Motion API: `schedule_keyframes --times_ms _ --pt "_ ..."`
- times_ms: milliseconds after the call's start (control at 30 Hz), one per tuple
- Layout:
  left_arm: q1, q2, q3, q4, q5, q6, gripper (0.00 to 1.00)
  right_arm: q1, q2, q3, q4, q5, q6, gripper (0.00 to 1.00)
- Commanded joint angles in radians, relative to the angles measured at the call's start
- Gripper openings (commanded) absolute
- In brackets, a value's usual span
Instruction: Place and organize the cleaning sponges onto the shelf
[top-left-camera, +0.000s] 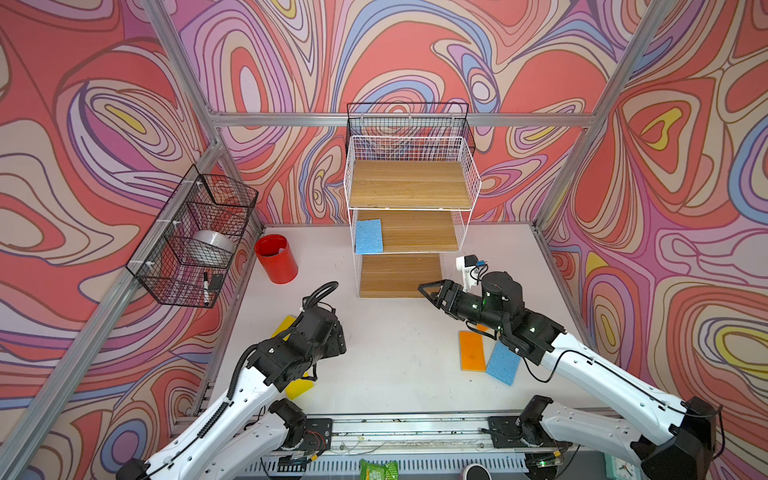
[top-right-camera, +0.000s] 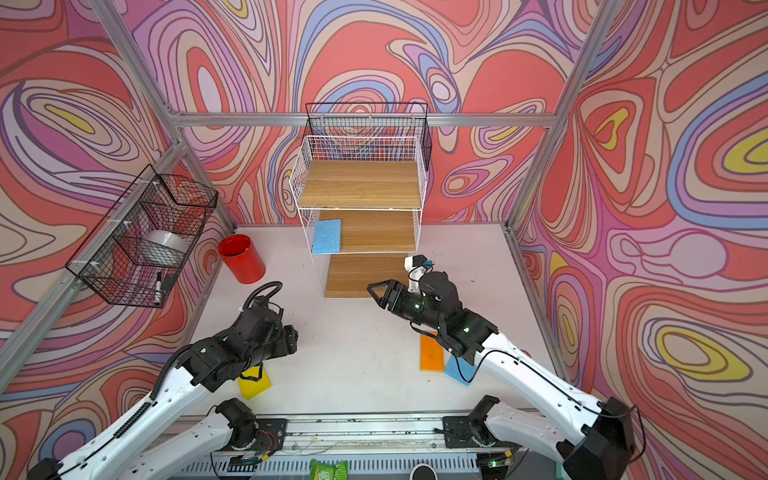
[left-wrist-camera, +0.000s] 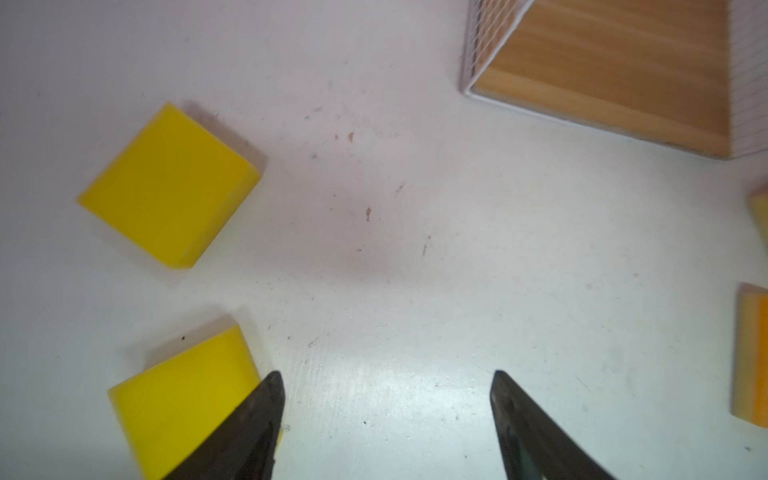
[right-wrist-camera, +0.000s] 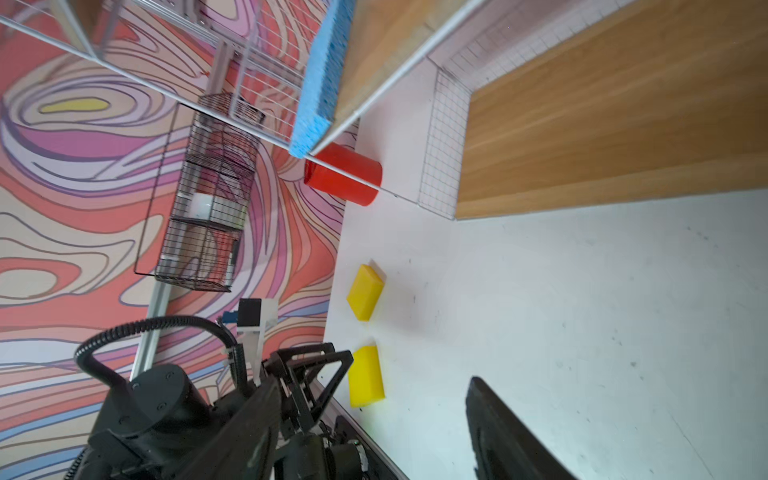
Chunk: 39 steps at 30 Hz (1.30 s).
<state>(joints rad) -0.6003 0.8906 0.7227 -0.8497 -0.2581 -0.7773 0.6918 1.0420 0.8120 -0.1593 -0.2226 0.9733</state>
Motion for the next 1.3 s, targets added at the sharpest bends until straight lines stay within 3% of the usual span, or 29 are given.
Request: schedule_keyframes --times_ms 0,233,333,467,633,1033,1200,1267 --pt "0.008 0.112 -0.038 -0.076 -0.122 -0.119 0.78 0.005 0.0 -0.076 0.001 -0.044 -0.029 0.73" --pt "0.009 0.142 -0.128 -0.087 -0.235 -0.275 0.67 0.005 0.062 -0.178 0.122 -0.096 -0.033 0.74" --pt "0.01 0.16 -0.128 -0.132 -0.261 -0.319 0.68 0.005 0.104 -0.203 0.178 -0.13 -0.034 0.75" --pt "0.009 0.206 -0.143 -0.131 -0.251 -0.357 0.68 0.003 0.152 -0.212 0.224 -0.162 -0.045 0.76" --pt "0.011 0.24 -0.161 -0.079 -0.233 -0.377 0.59 -0.011 0.171 -0.206 0.237 -0.187 -0.067 0.76" --pt "0.011 0.362 -0.152 0.008 -0.191 -0.377 0.54 -0.083 0.214 -0.24 0.292 -0.261 -0.069 0.78" --pt "0.011 0.368 -0.154 0.024 -0.179 -0.363 0.37 -0.108 0.241 -0.243 0.309 -0.281 -0.067 0.78" --pt "0.011 0.364 -0.161 0.047 -0.155 -0.352 0.25 -0.113 0.253 -0.242 0.321 -0.287 -0.061 0.78"
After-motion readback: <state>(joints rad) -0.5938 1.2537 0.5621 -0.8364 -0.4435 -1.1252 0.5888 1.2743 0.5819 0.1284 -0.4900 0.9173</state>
